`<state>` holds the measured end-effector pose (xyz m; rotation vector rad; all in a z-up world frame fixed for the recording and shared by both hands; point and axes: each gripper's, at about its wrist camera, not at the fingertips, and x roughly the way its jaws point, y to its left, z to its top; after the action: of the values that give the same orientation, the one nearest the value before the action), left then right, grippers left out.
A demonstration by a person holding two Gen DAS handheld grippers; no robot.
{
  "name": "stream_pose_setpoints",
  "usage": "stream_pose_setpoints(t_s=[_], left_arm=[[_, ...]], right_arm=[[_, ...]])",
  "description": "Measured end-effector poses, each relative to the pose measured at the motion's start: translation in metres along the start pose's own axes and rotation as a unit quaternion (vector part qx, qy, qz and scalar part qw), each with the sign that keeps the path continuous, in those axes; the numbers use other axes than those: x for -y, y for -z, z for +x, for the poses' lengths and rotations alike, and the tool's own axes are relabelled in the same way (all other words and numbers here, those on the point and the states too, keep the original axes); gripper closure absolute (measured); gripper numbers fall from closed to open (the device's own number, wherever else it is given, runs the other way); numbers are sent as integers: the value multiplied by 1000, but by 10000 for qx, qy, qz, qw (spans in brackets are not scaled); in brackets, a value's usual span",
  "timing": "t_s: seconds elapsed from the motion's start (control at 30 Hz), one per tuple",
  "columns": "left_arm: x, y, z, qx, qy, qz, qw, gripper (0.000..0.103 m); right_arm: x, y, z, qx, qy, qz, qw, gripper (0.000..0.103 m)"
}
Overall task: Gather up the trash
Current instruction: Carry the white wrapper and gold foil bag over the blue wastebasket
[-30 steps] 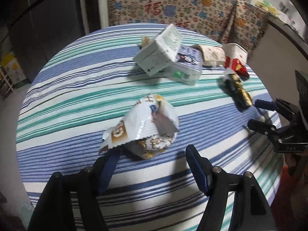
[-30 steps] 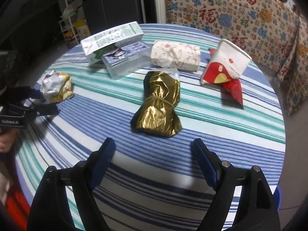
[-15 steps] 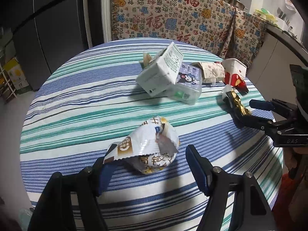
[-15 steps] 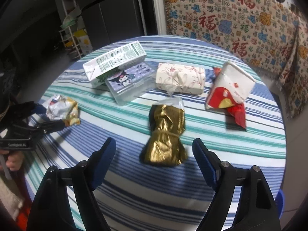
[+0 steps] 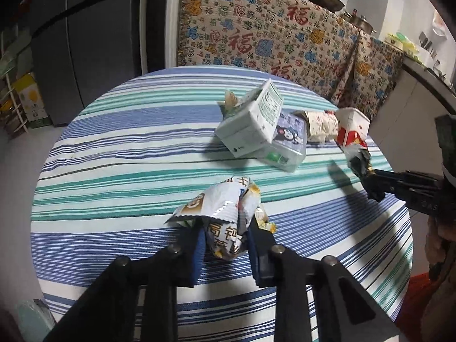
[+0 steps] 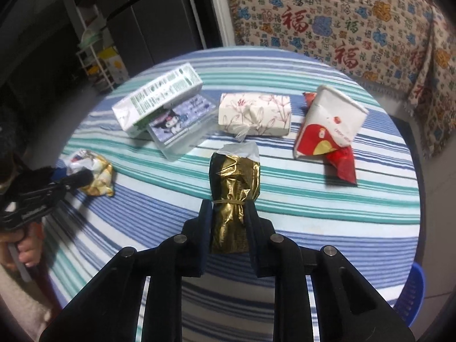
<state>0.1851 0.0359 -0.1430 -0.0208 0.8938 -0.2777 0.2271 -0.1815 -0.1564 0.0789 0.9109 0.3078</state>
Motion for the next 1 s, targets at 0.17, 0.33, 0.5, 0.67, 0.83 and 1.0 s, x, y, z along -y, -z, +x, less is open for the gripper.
stream_pose_setpoints(t_s=[0.17,0.33,0.5,0.67,0.83,1.0], left_arm=[[8,-1,-8,118,118,-21,9999,79],[25,1,-12,127,230,10,9997,79],[46,3,-12,106,271,81,9995,79],[65,5,-16,101,394,69,9991,79],[92,5,-15,41,531,256,9983,79],[122,10,-13,1,640,426,9970,79]], right_arm=[[6,5,-19,145,-121,52,9998,81],[17,10,-29,203,-152,215,9994,81],[27,16,-40,255,-203,351,9989,81],[35,19,-53,361,-206,450,9981,81],[47,24,-65,447,-115,575,9973,81],[64,32,-83,584,-72,757,9954,81]])
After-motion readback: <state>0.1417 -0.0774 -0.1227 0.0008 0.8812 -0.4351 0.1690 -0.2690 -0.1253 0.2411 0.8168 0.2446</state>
